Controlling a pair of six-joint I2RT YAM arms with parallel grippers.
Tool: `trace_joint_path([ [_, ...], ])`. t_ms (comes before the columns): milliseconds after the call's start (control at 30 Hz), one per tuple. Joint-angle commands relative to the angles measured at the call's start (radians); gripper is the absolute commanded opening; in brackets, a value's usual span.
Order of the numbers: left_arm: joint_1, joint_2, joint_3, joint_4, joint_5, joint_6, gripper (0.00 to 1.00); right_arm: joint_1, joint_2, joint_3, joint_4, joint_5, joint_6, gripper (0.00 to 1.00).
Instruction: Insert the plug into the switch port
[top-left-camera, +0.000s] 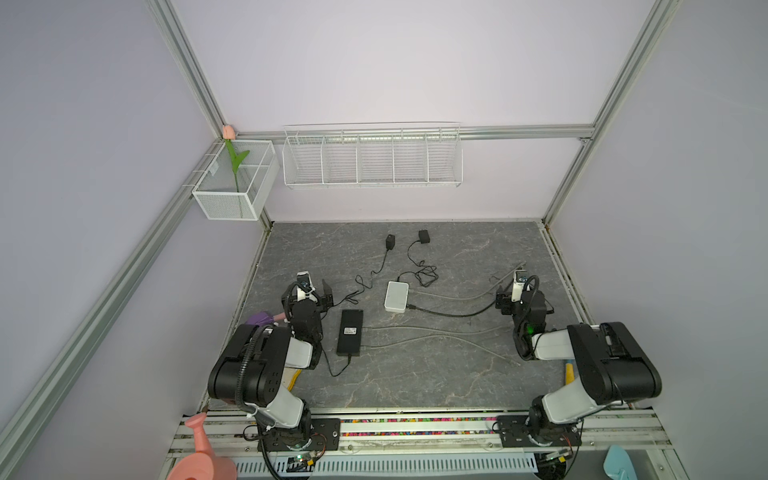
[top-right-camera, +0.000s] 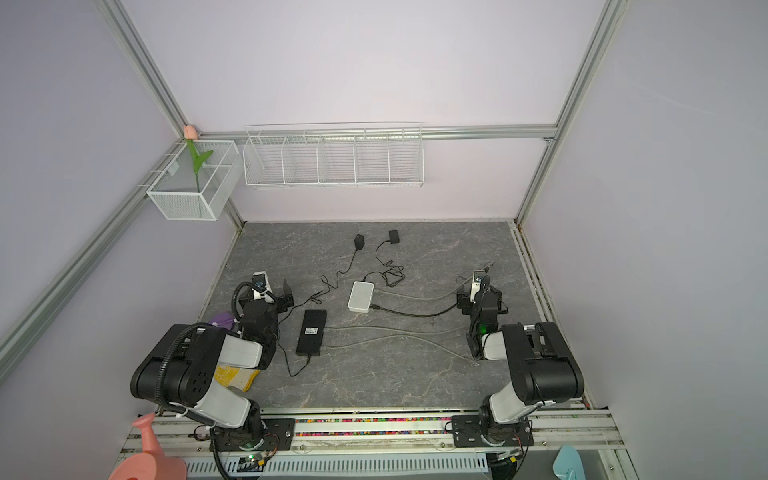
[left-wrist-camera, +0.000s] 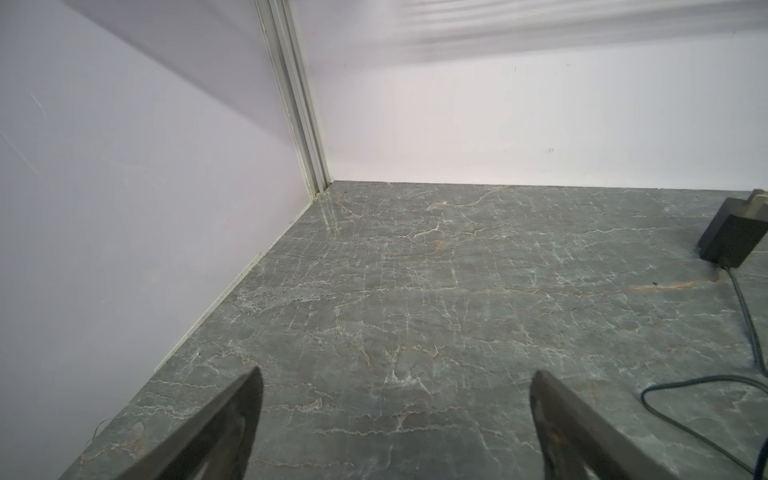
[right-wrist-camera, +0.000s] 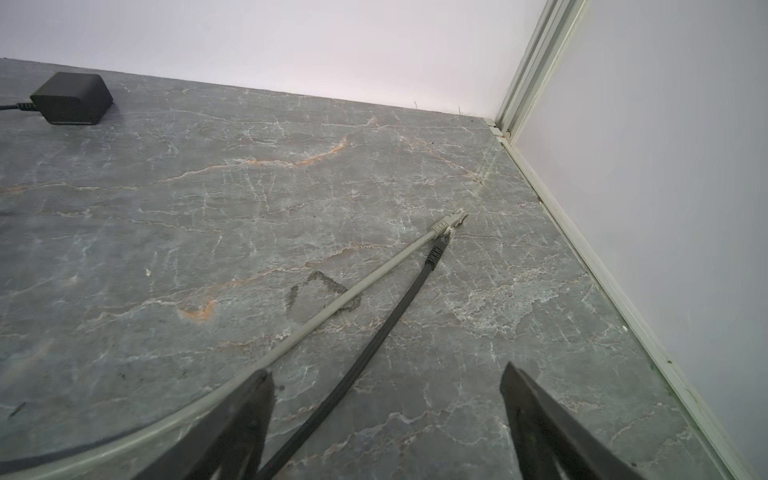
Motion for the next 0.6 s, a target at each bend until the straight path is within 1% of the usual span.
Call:
trace_joint_path([
  [0,0.016,-0.019,0.038,-0.082,0.013,-0.026,0.99,-0.004,-0.022,0.011,0.010,-0.011,0.010,0.89],
  [133,0.035,-0.025,0.066,-0.148,0.034,-0.046,0.99,-0.005,-0.023,0.012,0.009,-0.011,0.011,0.89],
  [267,0.049,-0.026,0.086,-0.187,0.032,-0.065,0.99,-0.004,-0.022,0.011,0.009,-0.011,0.010,0.89],
  [333,0.065,-0.028,0.104,-0.224,0.021,-0.093,0.99,-0.005,-0.023,0.011,0.009,-0.011,0.009,0.89],
  [367,0.079,-0.031,0.109,-0.240,0.032,-0.106,0.99,-0.005,-0.022,0.011,0.009,-0.011,0.010,0.89],
  [400,0.090,-0.033,0.110,-0.249,0.047,-0.116,0.99,-0.005,-0.022,0.012,0.008,-0.011,0.010,0.89],
  [567,0.094,-0.032,0.110,-0.246,0.053,-0.118,0.99,-0.003,-0.024,0.007,0.015,0.004,0.014,0.89],
])
